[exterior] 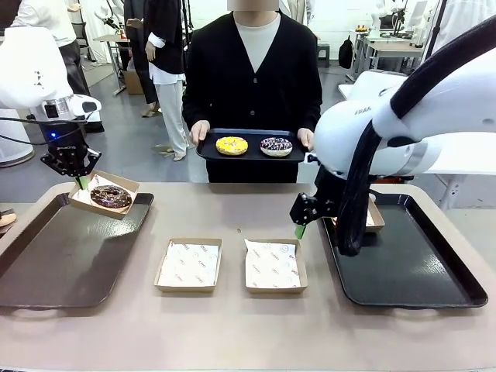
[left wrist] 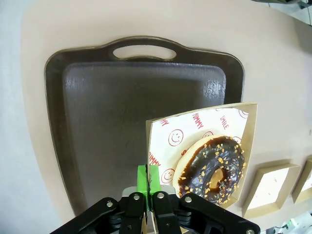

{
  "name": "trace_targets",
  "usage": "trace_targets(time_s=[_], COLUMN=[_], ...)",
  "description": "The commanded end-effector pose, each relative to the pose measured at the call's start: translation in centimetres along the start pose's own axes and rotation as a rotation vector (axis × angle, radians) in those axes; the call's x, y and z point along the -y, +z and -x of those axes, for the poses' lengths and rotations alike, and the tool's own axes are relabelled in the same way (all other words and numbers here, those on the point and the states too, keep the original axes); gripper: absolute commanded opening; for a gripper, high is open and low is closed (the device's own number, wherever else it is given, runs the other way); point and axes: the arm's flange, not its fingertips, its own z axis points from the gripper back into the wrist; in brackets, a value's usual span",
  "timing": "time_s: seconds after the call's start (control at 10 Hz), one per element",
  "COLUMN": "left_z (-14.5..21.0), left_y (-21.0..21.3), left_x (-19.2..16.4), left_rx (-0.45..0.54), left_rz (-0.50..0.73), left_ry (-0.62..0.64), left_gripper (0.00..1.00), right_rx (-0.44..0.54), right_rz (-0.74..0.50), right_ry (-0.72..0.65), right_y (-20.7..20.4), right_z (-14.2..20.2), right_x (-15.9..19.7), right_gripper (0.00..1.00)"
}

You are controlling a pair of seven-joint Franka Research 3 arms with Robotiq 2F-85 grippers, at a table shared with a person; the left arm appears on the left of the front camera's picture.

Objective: Individually package the donuts and arrange them on the tray.
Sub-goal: Place the picked Paper togo box on the Handle tray while simultaneously picking up another Paper togo box from the table with the other hand.

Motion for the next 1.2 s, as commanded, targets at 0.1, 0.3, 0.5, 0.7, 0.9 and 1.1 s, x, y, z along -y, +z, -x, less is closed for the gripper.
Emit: trace_targets(time_s=[0.1, 0.3, 0.5, 0.7, 0.9, 1.1], left_z=[-1.5, -2.0, -2.1, -2.1, -2.3, -2.4], left_y=[-1.3, -2.2, -3.0, -3.2, -3.5, -3.8], left_x=[-0.6, -0.8, -0.9, -0.9, -0.7, -0.5], left_rx=[0.027, 0.039, 0.044, 0.045, 0.048, 0.035], left_rz=[0.004, 0.024, 0.033, 0.038, 0.037, 0.032], left_ry=[-0.015, -0.023, -0.030, -0.034, -0.043, -0.053], left_gripper=[0.01, 0.01, 0.01, 0.01, 0.01, 0.01], right_rx=[0.008, 0.018, 0.053, 0.055, 0.065, 0.060], right_rz=[0.090, 0.141, 0.162, 0.161, 0.158, 0.158], right_ry=[-0.123, -0.159, -0.175, -0.159, -0.150, -0.148], right_y=[-2.1, -3.1, -3.9, -4.8, -5.3, -5.8], right_z=[-0.2, -0.2, -0.1, 0.2, 0.2, 0.1], right_x=[-1.8, -2.0, -2.3, -2.6, -2.9, -3.0], right_gripper=[1.00, 1.00, 1.00, 1.00, 1.00, 1.00])
